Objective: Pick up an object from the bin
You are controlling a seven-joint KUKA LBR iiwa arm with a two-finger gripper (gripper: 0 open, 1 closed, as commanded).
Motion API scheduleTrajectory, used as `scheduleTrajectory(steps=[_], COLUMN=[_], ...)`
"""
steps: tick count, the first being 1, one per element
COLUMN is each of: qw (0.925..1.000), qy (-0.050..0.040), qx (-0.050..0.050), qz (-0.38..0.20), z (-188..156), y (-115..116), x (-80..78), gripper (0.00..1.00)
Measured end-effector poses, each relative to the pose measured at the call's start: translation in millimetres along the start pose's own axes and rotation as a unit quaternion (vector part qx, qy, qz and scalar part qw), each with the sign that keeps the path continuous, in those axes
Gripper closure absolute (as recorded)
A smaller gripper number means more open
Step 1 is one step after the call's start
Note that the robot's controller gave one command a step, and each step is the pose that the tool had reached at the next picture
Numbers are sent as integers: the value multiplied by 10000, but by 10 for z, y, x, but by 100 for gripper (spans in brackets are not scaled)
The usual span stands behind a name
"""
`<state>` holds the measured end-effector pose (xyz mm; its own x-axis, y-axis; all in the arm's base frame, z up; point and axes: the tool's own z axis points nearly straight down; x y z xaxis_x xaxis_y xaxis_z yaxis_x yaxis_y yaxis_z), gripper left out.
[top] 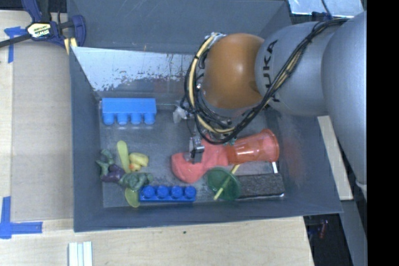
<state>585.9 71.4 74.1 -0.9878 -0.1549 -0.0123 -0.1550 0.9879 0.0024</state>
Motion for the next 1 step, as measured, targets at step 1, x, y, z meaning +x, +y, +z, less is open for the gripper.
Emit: scheduleTrajectory(steps=[1], qw=[9982], qy=[11], qx=[0], qz=[-607], z=[0], y=[-391], x=[403], gripper=[0])
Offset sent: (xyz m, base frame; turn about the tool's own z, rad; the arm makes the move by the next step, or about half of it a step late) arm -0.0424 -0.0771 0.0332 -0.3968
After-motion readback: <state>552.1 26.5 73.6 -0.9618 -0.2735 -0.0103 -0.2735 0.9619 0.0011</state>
